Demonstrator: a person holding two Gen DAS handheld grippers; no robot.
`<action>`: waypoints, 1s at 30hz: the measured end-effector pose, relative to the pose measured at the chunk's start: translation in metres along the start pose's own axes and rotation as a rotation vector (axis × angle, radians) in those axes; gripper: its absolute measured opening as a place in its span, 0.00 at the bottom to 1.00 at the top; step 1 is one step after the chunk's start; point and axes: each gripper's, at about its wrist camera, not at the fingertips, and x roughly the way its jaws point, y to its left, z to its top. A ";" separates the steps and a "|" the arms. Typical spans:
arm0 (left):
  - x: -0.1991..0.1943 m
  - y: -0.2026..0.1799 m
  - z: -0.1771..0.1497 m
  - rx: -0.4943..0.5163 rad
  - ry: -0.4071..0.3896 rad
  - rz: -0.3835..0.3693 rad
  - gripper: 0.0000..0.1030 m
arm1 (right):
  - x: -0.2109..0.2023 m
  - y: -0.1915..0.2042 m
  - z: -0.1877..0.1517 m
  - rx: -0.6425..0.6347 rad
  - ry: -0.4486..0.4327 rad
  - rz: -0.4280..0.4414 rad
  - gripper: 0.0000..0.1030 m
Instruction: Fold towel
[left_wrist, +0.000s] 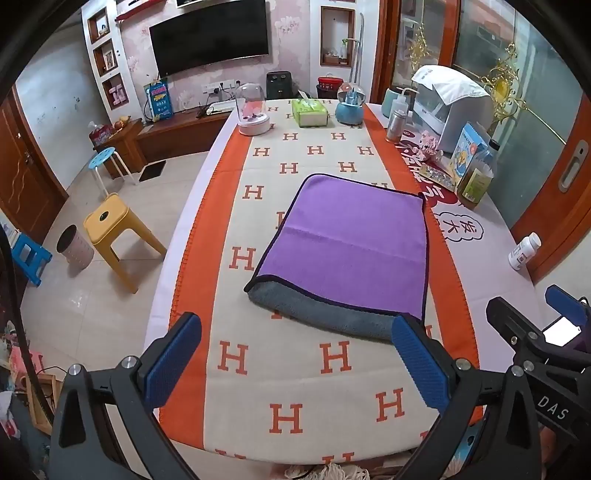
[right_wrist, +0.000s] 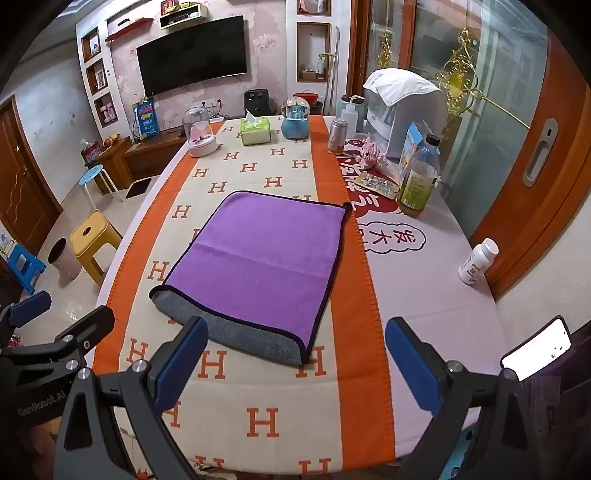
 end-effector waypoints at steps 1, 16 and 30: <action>0.000 0.000 0.000 0.001 -0.002 0.003 0.99 | 0.000 0.000 0.000 0.000 -0.002 0.000 0.95; 0.000 0.000 0.000 0.003 -0.002 0.004 0.99 | -0.001 0.001 0.000 0.001 0.001 -0.002 0.95; 0.000 0.000 0.000 0.001 -0.001 0.002 0.99 | -0.004 0.004 0.001 0.000 -0.002 -0.003 0.95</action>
